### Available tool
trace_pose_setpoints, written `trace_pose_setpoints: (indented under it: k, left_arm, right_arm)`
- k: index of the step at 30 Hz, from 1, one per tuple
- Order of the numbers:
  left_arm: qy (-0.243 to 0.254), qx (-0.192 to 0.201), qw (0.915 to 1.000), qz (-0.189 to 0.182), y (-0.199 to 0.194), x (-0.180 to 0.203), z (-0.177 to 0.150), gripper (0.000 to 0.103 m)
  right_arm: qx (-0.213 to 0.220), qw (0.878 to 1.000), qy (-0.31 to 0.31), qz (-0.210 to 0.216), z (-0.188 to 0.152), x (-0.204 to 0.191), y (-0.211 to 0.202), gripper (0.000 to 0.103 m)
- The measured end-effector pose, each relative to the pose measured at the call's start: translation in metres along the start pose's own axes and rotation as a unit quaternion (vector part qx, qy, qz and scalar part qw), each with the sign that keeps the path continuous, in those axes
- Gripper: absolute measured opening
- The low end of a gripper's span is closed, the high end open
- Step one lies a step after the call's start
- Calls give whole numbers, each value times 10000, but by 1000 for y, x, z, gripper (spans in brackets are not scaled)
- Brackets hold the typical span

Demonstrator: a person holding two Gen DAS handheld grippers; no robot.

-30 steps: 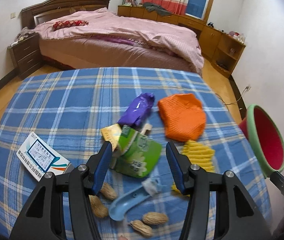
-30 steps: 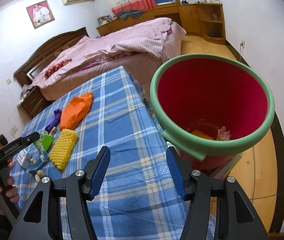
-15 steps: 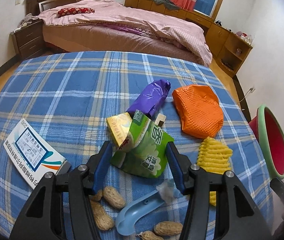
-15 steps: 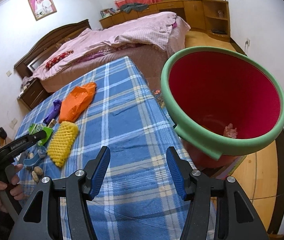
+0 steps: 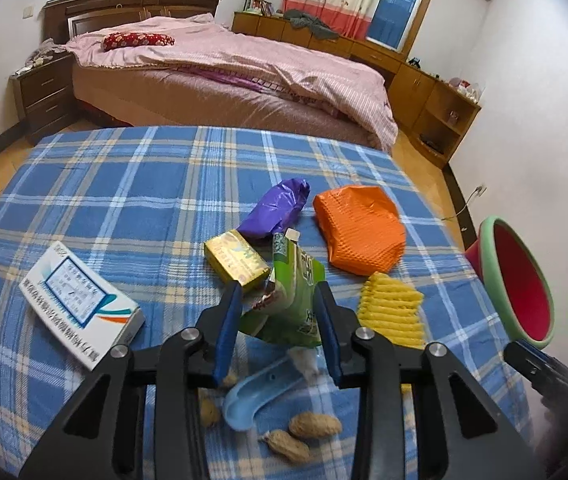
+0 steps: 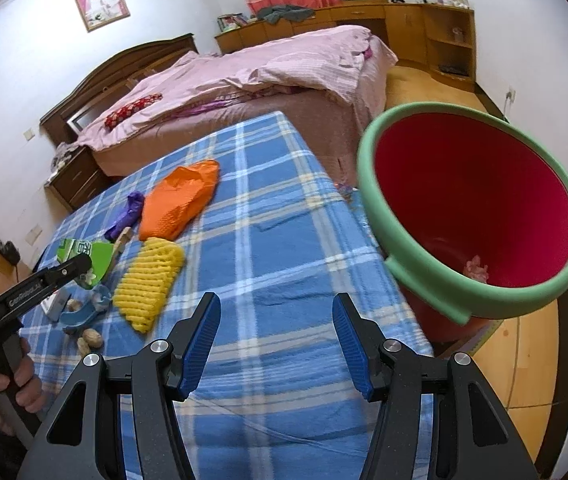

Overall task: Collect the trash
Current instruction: 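Grasp the green drink carton with the left tool while the right tool grasps another yellow foam net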

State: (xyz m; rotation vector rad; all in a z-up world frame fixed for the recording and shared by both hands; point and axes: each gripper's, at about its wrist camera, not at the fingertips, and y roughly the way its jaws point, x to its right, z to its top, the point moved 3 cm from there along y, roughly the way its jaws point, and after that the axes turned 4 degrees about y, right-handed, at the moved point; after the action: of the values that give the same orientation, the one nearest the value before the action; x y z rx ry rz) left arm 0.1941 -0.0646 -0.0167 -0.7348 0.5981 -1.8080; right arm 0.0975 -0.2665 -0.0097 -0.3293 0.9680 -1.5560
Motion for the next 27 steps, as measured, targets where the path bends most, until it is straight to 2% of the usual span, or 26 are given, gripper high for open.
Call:
trace_pose_setpoints:
  k: [7, 16, 22, 27]
  left_arm:
    - [-120, 287, 9994, 123, -27, -14, 1, 37]
    - [-409, 400, 9978, 330, -44, -45, -7, 37]
    - [-604, 442, 9963, 412, -51, -61, -14, 37]
    - [-704, 480, 9953, 463, -56, -69, -17, 37]
  right_arm:
    - [-116, 9992, -273, 255, 2, -35, 11, 60]
    - [-431, 9956, -660, 503, -6, -82, 40, 60]
    - [-565, 9934, -878, 468, -12, -101, 58, 60]
    - [-495, 9935, -961, 346, -15, -105, 66, 59]
